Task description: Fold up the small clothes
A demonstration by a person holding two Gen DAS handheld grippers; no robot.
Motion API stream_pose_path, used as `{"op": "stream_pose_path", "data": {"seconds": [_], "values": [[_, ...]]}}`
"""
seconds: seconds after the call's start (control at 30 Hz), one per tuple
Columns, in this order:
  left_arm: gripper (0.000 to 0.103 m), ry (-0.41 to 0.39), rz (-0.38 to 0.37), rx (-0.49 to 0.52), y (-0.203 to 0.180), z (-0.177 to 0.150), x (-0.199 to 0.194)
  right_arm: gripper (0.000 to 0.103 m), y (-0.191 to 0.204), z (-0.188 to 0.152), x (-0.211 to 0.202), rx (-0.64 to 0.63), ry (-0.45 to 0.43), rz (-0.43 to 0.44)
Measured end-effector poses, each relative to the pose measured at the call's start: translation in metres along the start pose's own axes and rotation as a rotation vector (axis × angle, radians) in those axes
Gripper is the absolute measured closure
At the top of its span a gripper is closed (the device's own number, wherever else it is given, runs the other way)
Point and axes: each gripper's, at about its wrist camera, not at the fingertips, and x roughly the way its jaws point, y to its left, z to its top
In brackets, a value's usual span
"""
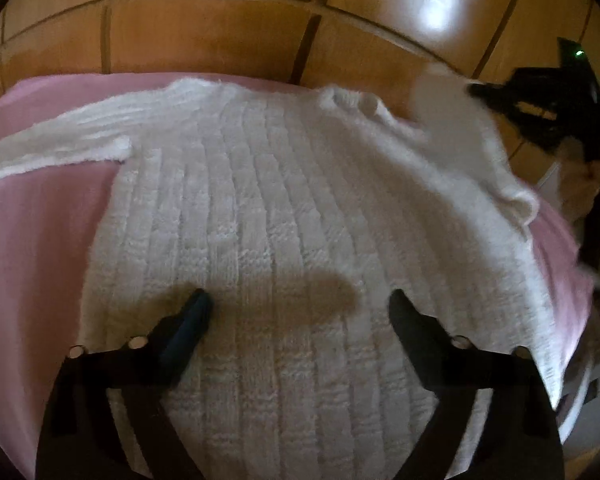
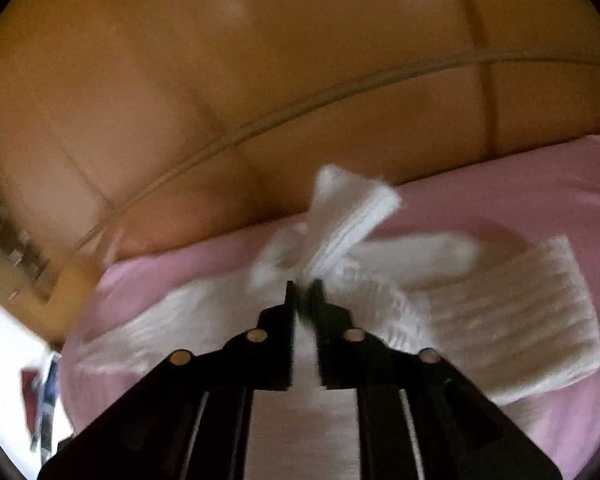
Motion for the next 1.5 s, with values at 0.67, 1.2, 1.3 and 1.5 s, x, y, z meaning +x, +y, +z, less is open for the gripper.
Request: {"op": "stream_pose_path", "data": {"seconds": [0.67,1.2,1.3,1.5], "values": [[0.077,0.151,-0.256,-0.296,-0.006,0.110,0.104,0.013,-0.115,-0.119,-0.110,0.161,0.011,-0.110],[0.103,-0.028,-0.255,-0.265,0.032,0.149,0.048,0.013,-0.120,-0.075,-0.125,0.226,-0.147,-0.095],[0.086,0.033,-0.250,-0.262,0.031,0.136,0.064,0.013,-0.114,-0.072,-0.122,0.217,-0.148,-0.082],[0.032,0.063,-0.275,-0.332,0.013,0.126,0.096,0.013,-0.115,-0.089,-0.114,0.198,-0.093,-0.121]]}}
